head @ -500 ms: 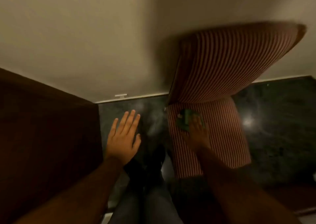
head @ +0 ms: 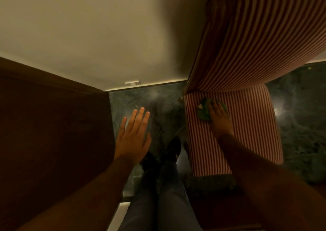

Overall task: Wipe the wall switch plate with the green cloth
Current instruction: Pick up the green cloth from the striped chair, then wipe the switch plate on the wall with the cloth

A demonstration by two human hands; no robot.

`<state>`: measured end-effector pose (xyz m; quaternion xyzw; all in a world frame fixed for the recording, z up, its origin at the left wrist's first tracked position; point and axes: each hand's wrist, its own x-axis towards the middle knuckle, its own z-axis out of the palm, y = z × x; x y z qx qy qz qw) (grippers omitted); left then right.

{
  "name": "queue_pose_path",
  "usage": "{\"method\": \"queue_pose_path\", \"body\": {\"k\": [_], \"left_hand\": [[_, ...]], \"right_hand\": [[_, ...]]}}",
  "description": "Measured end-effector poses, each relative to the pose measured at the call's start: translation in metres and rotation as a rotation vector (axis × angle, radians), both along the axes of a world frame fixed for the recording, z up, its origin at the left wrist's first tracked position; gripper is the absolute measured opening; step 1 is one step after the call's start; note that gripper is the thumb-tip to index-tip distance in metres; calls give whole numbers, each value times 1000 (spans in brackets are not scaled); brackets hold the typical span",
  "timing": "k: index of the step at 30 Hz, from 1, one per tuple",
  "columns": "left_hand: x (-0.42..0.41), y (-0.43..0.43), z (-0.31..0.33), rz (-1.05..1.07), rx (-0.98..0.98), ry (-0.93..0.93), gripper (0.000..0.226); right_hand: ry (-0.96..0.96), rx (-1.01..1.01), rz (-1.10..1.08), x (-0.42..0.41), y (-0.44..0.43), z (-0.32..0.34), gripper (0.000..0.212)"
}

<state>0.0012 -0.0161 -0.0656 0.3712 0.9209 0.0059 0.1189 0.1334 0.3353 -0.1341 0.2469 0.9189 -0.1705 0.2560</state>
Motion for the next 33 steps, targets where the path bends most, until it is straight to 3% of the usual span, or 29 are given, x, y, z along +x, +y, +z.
{"method": "queue_pose_path", "body": {"k": [6, 10, 13, 17, 20, 23, 27, 30, 33], "left_hand": [[-29, 0, 63, 52, 33, 98, 80], [-55, -6, 129, 116, 52, 208, 80], [-80, -11, 188, 124, 137, 298, 77], [-112, -12, 257, 108, 267, 446, 84], [-152, -10, 321, 136, 358, 589, 93], [-195, -8, 393, 167, 411, 709, 88], [-237, -6, 474, 196, 548, 809, 82], [-259, -1, 521, 162, 623, 880, 80], [-277, 5, 555, 123, 649, 948, 80]], "right_hand": [[128, -16, -4, -16, -16, 50, 80], [546, -90, 69, -40, -54, 112, 72], [816, -112, 191, -83, -87, 174, 84], [948, 56, 409, -145, -120, 263, 53], [1136, 140, 465, -180, -142, 343, 50], [1308, 135, 469, -210, -156, 418, 43], [1343, 34, 407, -231, -170, 472, 71], [1305, 68, 427, -241, -175, 488, 98], [1316, 131, 447, -254, -177, 499, 85]]}}
